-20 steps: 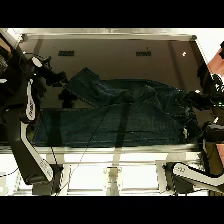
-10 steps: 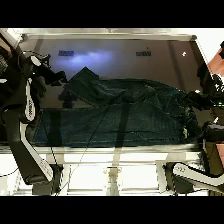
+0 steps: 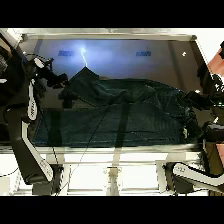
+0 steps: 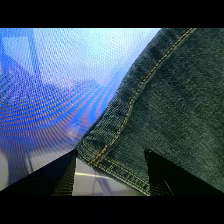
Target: Fold the clothes and pants, and hang the long-sleeved shirts on hangers.
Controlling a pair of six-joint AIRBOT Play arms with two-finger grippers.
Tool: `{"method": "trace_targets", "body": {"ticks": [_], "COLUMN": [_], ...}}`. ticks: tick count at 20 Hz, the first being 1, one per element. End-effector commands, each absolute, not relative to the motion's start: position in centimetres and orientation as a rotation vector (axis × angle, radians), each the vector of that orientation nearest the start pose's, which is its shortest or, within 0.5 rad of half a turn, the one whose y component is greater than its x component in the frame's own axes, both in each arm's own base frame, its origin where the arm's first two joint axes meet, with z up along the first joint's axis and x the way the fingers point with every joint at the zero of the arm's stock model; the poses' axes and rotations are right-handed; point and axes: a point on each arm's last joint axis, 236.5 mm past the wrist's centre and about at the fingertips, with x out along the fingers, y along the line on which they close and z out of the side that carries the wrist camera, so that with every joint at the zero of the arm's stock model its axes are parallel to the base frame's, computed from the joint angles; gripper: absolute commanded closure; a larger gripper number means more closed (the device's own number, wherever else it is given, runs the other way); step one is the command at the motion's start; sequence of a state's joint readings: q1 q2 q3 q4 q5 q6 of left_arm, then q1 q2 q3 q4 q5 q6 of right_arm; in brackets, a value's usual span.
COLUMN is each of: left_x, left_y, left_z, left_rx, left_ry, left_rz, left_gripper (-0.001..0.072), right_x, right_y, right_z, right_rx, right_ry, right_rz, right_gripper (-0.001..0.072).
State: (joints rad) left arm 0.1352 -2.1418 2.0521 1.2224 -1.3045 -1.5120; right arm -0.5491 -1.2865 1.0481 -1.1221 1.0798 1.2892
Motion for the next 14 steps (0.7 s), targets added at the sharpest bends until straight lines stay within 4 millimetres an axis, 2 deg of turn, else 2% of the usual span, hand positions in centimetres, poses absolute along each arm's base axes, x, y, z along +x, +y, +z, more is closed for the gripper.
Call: {"method": "trace_targets", "body": {"ticks": [1,2,6,7,9,11,12,14], "left_x": [55.6,55.6,55.6,55.6,55.5,55.0,54.5,53.0], "left_y": [-0.8,-0.9,-1.2,-1.5,-1.4,0.2,1.8,6.2], "left_z": [-9.7,-9.6,-9.6,-9.4,-8.7,-7.1,-6.1,-3.4], "left_rx": [-0.359,-0.358,-0.363,-0.374,-0.372,-0.356,-0.349,-0.341], "left_ry": [1.364,1.364,1.365,1.362,1.359,1.354,1.357,1.359], "left_rz": [-0.148,-0.149,-0.157,-0.169,-0.169,-0.140,-0.100,0.009], "left_gripper": [0.0235,0.0269,0.0623,0.0670,0.0671,0.0671,0.0671,0.0671], "right_x": [36.6,36.6,36.6,36.6,36.8,37.0,37.2,38.0], "right_y": [-11.7,-11.7,-11.7,-11.7,-11.5,-11.4,-11.6,-12.3], "right_z": [-0.9,-0.9,-0.8,-0.8,-0.8,-0.7,-0.8,-1.3], "right_rx": [0.528,0.528,0.531,0.531,0.541,0.553,0.552,0.551], "right_ry": [1.137,1.137,1.136,1.136,1.131,1.122,1.115,1.098], "right_rz": [-0.101,-0.101,-0.101,-0.101,-0.096,-0.093,-0.098,-0.116], "right_gripper": [0.0150,0.0150,0.0150,0.0151,0.0151,0.0151,0.0151,0.0152]}}
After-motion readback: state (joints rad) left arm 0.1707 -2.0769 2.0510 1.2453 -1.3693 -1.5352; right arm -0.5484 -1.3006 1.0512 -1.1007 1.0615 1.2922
